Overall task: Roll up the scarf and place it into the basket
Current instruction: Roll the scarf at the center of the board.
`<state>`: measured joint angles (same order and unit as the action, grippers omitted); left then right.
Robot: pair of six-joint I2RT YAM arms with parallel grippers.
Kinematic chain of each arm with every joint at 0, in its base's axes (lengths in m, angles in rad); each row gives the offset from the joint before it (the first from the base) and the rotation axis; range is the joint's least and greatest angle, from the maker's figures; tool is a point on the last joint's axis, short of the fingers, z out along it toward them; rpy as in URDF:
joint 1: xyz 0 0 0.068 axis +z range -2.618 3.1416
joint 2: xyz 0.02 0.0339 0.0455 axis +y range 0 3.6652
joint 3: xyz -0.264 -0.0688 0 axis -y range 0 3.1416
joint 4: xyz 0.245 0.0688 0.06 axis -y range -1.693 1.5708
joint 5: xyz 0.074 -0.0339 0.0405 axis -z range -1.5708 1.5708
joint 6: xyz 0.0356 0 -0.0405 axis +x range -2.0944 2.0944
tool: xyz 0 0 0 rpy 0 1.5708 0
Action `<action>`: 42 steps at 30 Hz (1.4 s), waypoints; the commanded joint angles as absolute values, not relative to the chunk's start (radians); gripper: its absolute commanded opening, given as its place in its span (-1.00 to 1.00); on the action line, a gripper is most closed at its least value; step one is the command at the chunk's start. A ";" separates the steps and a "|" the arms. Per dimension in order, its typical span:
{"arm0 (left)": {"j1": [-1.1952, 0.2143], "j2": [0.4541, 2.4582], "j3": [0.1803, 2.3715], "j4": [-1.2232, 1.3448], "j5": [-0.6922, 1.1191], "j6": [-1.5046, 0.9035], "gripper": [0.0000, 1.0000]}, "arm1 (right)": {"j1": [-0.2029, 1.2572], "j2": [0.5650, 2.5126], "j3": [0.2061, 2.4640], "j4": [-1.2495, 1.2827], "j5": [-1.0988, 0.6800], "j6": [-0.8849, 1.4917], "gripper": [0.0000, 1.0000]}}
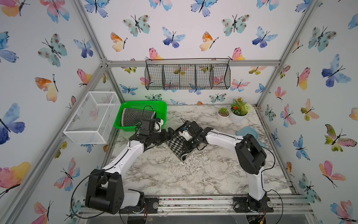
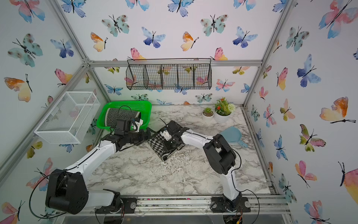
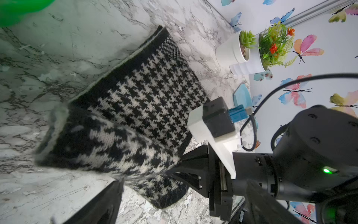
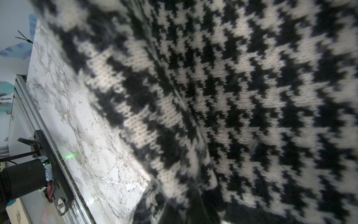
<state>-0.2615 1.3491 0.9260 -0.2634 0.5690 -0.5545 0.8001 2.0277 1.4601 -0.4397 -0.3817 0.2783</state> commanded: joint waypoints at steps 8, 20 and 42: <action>-0.296 1.405 0.900 -0.134 0.632 -0.592 0.97 | 0.768 2.048 1.410 -0.423 -0.376 0.324 -0.96; -0.299 1.374 0.843 -0.057 0.645 -0.616 0.97 | 0.732 2.051 1.416 -0.398 -0.466 0.343 -0.96; -0.284 1.761 1.008 0.064 0.624 -0.639 0.98 | 0.729 1.938 1.351 -0.509 -0.172 0.366 -0.08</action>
<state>-0.2932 1.7157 0.9886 0.0338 0.6296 -0.6292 0.7345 1.9846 1.3739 -0.4164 -0.3252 0.3565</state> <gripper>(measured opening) 0.990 0.456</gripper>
